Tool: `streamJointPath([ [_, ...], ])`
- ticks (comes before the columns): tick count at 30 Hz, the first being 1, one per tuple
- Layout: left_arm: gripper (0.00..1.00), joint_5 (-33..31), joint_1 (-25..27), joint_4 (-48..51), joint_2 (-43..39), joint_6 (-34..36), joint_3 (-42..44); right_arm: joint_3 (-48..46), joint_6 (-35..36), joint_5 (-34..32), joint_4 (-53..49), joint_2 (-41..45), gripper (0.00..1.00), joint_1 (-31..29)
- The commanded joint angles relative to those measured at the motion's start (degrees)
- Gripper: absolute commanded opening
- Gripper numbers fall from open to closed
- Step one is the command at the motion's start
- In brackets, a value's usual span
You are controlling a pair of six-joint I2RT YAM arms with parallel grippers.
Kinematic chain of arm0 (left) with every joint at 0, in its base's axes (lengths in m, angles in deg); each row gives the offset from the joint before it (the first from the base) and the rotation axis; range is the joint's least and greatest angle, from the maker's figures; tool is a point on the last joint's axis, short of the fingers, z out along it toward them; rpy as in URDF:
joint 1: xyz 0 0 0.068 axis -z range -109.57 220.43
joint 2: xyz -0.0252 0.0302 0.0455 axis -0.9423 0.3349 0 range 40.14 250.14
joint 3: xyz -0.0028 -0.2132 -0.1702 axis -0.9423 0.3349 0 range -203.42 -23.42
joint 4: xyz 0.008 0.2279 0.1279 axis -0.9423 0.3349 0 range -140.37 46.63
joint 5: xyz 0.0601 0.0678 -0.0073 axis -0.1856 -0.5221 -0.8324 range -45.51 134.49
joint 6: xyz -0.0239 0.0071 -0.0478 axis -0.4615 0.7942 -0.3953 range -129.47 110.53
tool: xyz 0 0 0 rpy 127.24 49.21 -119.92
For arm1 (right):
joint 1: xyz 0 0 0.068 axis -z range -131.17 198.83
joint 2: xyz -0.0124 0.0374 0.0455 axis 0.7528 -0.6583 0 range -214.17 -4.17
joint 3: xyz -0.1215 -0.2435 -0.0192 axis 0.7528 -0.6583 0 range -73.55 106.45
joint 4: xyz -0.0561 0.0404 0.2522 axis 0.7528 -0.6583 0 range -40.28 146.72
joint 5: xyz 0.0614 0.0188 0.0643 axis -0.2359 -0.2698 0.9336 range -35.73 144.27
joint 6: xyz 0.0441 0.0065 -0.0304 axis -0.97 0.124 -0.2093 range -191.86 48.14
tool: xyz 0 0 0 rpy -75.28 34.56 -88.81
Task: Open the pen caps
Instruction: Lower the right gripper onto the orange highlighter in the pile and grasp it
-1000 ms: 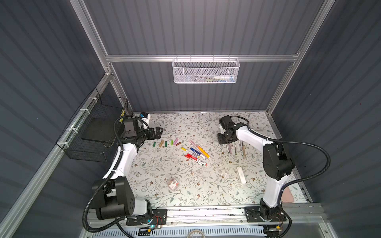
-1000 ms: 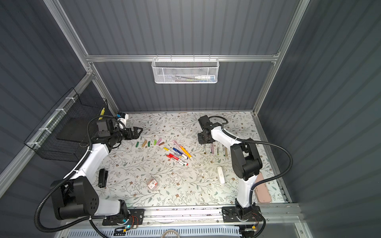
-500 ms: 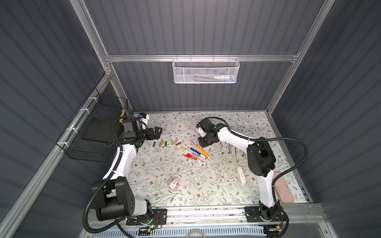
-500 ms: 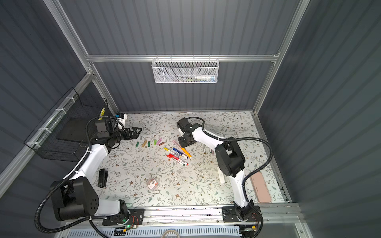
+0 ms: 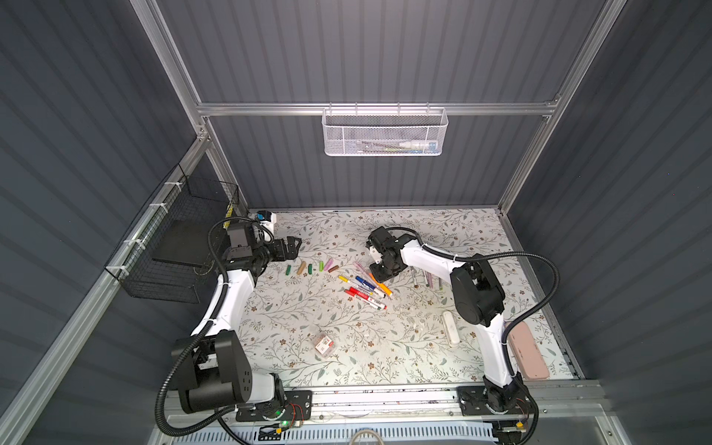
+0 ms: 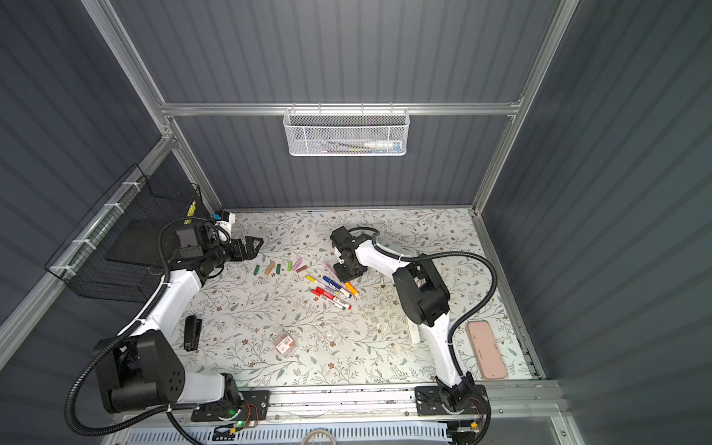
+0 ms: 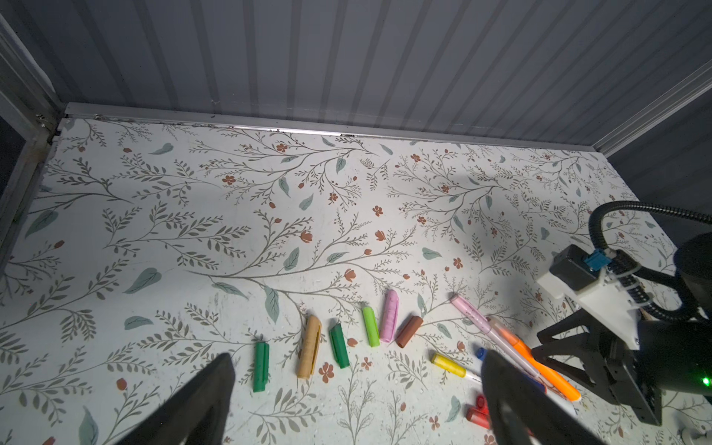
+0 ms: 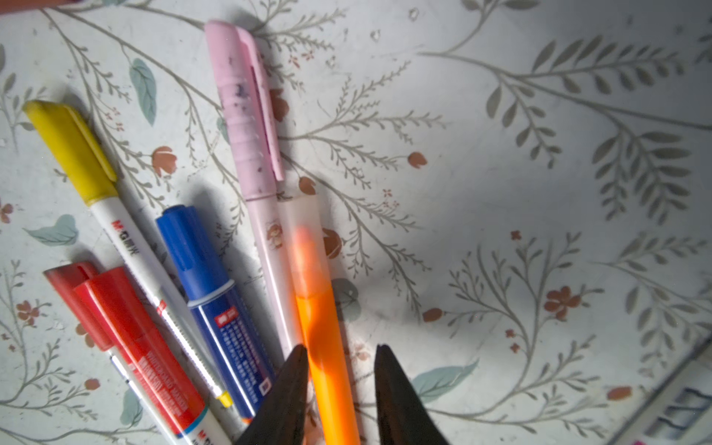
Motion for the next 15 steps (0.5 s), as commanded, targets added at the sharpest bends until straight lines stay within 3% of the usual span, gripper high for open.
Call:
streamJointPath([
  [1, 1.0, 1.2, -0.3, -0.1, -1.1, -0.8, 0.6, -1.2, 0.5, -1.5, -1.8, -1.1, 0.28, -0.2],
  [11, 1.0, 1.4, -0.4, 0.1, -1.1, -1.1, 0.2, -5.6, 0.8, -3.0, -0.5, -0.5, 0.25, 0.1],
  [15, 1.0, 1.5, -0.4, -0.2, -1.1, -1.3, 0.5, -6.8, 0.7, -4.3, 0.1, 0.0, 0.18, 0.4],
])
